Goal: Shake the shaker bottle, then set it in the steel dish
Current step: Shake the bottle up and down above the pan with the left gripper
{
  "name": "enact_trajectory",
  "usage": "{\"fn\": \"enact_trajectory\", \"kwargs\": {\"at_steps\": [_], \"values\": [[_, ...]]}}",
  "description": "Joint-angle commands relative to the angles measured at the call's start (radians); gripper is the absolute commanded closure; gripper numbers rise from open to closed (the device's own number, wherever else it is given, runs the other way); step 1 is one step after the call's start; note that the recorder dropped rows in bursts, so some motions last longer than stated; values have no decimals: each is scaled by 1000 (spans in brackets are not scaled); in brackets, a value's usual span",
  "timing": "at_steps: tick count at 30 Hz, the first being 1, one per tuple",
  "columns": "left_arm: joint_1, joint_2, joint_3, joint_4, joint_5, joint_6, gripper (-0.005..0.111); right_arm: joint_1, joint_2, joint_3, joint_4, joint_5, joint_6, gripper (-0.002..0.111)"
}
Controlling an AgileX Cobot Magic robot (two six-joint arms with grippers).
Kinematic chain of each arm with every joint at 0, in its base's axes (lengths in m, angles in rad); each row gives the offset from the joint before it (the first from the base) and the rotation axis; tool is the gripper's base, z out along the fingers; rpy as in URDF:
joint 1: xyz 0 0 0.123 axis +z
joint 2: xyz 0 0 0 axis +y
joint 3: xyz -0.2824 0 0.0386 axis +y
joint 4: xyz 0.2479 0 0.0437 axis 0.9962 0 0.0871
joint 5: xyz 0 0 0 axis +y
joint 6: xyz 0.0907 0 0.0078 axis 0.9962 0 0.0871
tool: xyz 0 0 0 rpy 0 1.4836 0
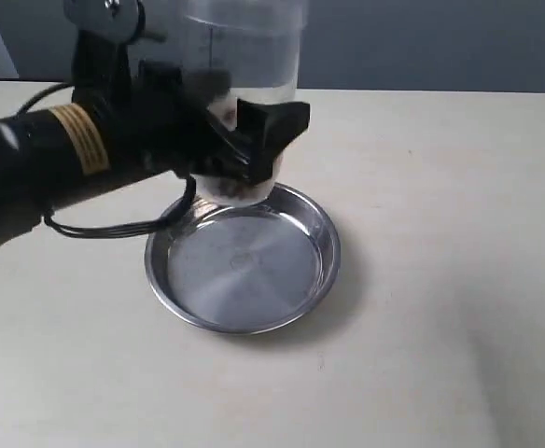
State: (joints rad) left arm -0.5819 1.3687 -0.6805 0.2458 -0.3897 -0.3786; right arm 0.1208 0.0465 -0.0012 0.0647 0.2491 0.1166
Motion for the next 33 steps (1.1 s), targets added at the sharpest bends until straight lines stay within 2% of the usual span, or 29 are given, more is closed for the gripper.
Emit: {"fn": "enact_trajectory", "kwargs": {"at_steps": [1,4,6,9,11,13,15,17,20,22,25,28,30,33], "values": [[14,163,92,-54,18,15,106,-3,5,1,-3,-13,0,109],[5,64,34,-29,-99,13,106,-3,5,1,-3,-13,0,109],[4,-8,-28,-29,-49,36,106,-3,5,1,-3,-13,0,109],[4,94,39,-43,51,72,106,-3,5,1,-3,-13,0,109],[16,191,80,-115,33,56,106,-3,5,1,-3,-13,0,109],[12,166,60,-72,-28,-7,106,-3,5,1,-3,-13,0,109],[7,66,-4,44,-92,-46,106,-3,5,1,-3,-13,0,109],[7,14,-52,52,-27,-31,106,-3,5,1,-3,-13,0,109],[2,95,19,50,94,-29,106,-3,5,1,-3,-13,0,109],[6,146,61,45,51,-29,106,-3,5,1,-3,-13,0,109],[13,49,-1,52,-48,-29,106,-3,5,1,-3,-13,0,109],[7,-33,-48,71,-1,-29,106,-3,5,1,-3,-13,0,109],[5,18,7,78,82,11,106,-3,5,1,-3,-13,0,109],[33,114,62,9,35,8,106,-3,5,1,-3,-13,0,109]]}}
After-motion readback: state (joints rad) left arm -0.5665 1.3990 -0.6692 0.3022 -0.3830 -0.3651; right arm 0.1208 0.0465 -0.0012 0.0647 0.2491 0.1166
